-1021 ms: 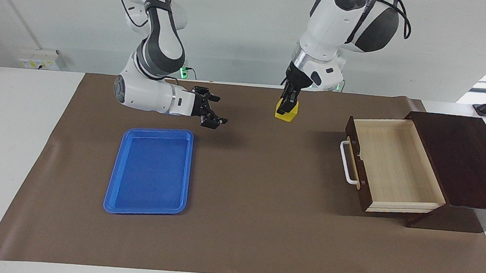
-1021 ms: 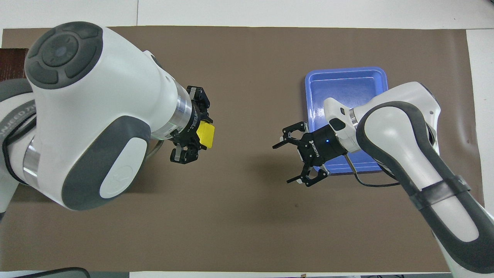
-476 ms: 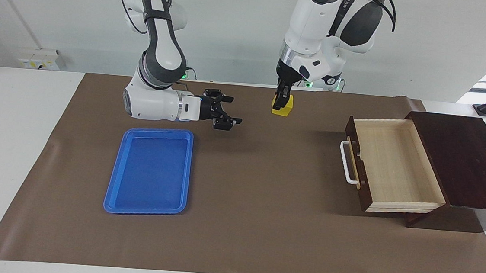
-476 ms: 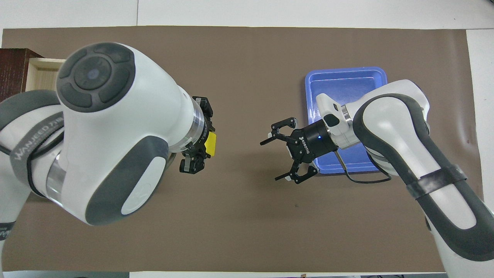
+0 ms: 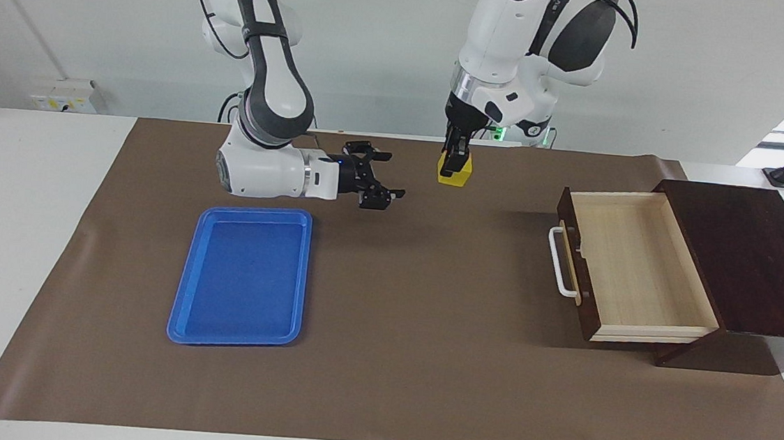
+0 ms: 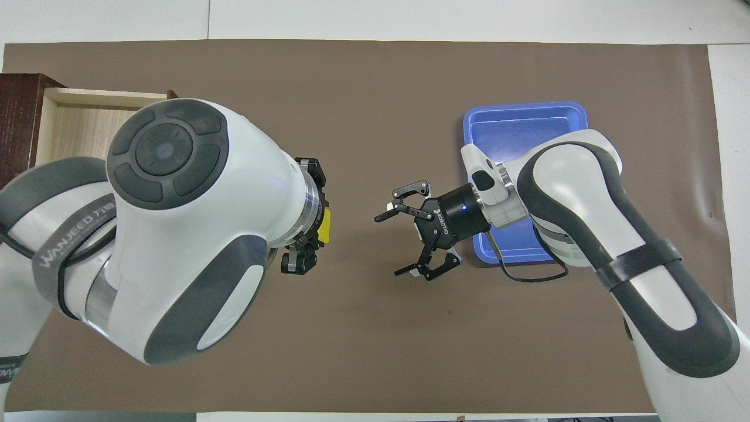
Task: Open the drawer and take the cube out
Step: 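Carry the cube toward the right gripper while the right gripper reaches it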
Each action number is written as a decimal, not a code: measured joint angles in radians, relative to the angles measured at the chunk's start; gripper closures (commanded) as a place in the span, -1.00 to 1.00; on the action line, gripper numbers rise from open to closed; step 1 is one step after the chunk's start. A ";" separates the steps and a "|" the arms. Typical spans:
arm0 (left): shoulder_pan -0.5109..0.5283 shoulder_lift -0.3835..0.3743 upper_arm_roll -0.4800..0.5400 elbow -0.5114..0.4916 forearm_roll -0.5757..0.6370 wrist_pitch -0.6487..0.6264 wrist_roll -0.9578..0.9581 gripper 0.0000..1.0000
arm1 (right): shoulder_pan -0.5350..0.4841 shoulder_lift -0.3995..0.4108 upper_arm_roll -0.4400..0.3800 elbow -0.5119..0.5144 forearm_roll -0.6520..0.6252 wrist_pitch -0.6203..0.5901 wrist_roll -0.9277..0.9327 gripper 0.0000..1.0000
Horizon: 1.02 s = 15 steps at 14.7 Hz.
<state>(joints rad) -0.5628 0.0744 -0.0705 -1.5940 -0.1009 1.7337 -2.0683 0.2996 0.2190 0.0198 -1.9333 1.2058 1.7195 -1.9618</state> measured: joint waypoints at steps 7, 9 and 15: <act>-0.007 0.000 -0.002 -0.006 0.000 0.007 -0.049 1.00 | 0.063 -0.070 -0.002 0.022 -0.011 0.053 0.081 -1.00; -0.008 -0.002 -0.003 -0.014 0.000 0.007 -0.050 1.00 | 0.063 -0.075 -0.002 0.021 -0.011 0.053 0.080 -1.00; -0.008 -0.015 -0.004 -0.034 0.000 0.010 -0.052 1.00 | 0.092 -0.120 0.004 -0.019 -0.011 0.178 0.075 -1.00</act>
<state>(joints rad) -0.5707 0.0598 -0.0747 -1.6283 -0.1010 1.7439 -2.1202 0.3916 0.0988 0.0239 -1.9519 1.1943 1.8971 -1.8869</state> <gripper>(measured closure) 0.454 0.000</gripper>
